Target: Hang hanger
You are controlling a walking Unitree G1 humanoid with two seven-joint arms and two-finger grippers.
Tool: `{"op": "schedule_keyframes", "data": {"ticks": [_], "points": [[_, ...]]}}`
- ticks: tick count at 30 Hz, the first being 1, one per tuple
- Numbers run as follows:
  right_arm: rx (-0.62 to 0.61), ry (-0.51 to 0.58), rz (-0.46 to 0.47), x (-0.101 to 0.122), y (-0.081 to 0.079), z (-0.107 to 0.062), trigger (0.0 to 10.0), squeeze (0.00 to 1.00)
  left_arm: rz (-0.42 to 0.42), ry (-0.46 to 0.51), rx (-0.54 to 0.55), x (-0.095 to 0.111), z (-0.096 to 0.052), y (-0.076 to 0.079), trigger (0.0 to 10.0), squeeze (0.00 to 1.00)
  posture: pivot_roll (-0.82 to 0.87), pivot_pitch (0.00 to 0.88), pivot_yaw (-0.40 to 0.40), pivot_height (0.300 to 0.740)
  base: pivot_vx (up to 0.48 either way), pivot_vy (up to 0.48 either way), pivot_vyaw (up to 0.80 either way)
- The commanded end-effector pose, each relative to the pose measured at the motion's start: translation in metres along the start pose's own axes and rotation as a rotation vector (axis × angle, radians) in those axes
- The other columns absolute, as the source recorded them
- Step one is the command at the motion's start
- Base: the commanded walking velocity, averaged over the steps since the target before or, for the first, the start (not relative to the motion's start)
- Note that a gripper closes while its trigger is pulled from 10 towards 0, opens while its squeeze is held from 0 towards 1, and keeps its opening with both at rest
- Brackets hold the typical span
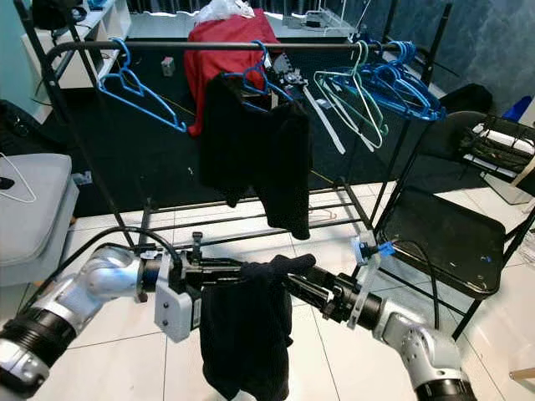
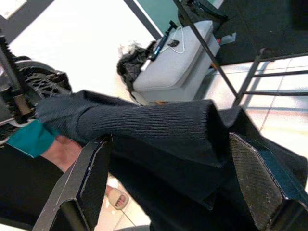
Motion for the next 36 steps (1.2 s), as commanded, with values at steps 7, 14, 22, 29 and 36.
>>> {"op": "schedule_keyframes", "data": {"ticks": [7, 14, 22, 29, 36], "points": [[-0.071, 0.032, -0.080, 0.003, 0.006, -0.005, 10.0, 0.00, -0.001, 0.007, -0.006, 0.001, 0.001, 0.001, 10.0, 0.05, -0.10, 0.079, -0.038, 0.740, 0.000, 0.000, 0.00], [0.031, -0.023, -0.031, -0.007, -0.008, -0.003, 10.0, 0.00, 0.004, 0.015, -0.015, 0.003, 0.002, -0.001, 10.0, 0.05, -0.10, 0.081, -0.032, 0.740, 0.000, 0.000, 0.00], [0.170, -0.137, -0.003, -0.020, -0.022, 0.002, 10.0, 0.00, 0.007, 0.028, -0.025, 0.006, 0.005, 0.001, 10.0, 0.05, -0.10, 0.080, -0.033, 0.740, 0.000, 0.000, 0.00], [0.160, -0.103, -0.058, -0.010, -0.018, 0.011, 10.0, 0.00, 0.001, 0.049, -0.041, 0.010, 0.007, 0.008, 10.0, 0.05, -0.09, 0.063, -0.035, 0.740, 0.000, 0.000, 0.00], [0.169, -0.062, -0.057, -0.003, -0.020, 0.018, 2.8, 0.00, -0.002, 0.048, -0.049, 0.011, 0.007, 0.011, 10.0, 0.05, -0.09, 0.051, -0.035, 0.740, 0.000, 0.000, 0.00]]}}
Point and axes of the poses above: a point about 5 cm out from each wrist's last joint towards the gripper, its own z axis pointing out of the wrist towards the gripper, its own x axis along the axis of the wrist's last joint, y = z × x, the point moved 3 cm from there along z, pointing out of the wrist towards the gripper, and after that the axes turned 7 degrees about -z, right-handed, at the moved point
